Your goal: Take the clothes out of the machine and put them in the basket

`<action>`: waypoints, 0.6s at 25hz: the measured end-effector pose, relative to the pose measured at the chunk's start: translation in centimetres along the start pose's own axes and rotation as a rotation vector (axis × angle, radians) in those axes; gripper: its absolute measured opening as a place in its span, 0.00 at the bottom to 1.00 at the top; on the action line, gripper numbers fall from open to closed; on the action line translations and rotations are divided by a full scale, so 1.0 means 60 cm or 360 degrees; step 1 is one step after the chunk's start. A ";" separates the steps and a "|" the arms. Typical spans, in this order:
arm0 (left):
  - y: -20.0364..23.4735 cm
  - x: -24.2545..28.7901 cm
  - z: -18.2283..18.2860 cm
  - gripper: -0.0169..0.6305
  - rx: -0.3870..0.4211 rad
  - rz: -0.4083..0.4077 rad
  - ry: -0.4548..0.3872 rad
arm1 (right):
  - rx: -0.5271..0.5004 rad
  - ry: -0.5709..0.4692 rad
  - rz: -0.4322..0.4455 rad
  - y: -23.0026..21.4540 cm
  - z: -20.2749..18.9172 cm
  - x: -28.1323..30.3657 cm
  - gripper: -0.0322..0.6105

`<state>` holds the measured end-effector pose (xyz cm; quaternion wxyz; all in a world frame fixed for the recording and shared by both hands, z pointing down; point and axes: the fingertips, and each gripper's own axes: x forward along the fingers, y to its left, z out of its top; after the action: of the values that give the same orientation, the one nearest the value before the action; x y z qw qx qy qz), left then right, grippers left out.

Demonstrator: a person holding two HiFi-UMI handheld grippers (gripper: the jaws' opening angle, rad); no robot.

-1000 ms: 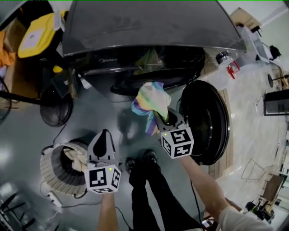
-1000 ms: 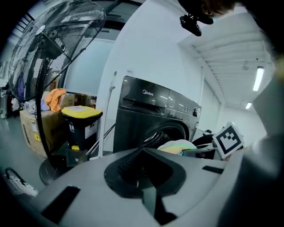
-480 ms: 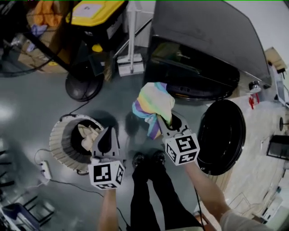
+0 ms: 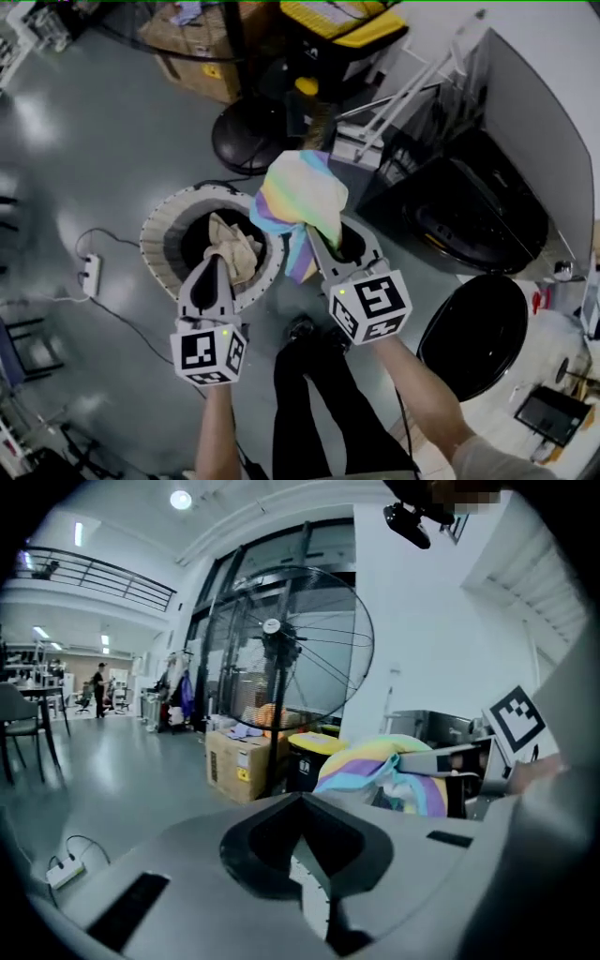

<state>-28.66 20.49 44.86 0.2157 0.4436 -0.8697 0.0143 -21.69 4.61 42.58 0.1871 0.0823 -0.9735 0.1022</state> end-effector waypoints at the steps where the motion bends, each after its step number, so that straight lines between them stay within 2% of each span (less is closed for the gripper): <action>1: 0.027 -0.015 0.002 0.05 -0.0015 0.0055 -0.0012 | -0.0018 -0.0003 0.0058 0.028 0.008 0.017 0.24; 7: 0.159 -0.109 0.007 0.05 -0.0093 0.0353 -0.0083 | -0.0090 0.0001 0.0389 0.199 0.031 0.097 0.24; 11: 0.219 -0.160 -0.008 0.05 -0.0148 0.0467 -0.0096 | -0.0104 0.0051 0.0520 0.291 0.013 0.133 0.24; 15: 0.263 -0.195 -0.033 0.05 -0.0184 0.0552 -0.0089 | -0.0123 0.0122 0.0603 0.350 -0.027 0.163 0.24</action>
<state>-34.20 39.42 44.75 0.2109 0.2742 -0.9382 -0.0110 -34.27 24.09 44.27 0.2045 -0.1135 -0.9670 0.1013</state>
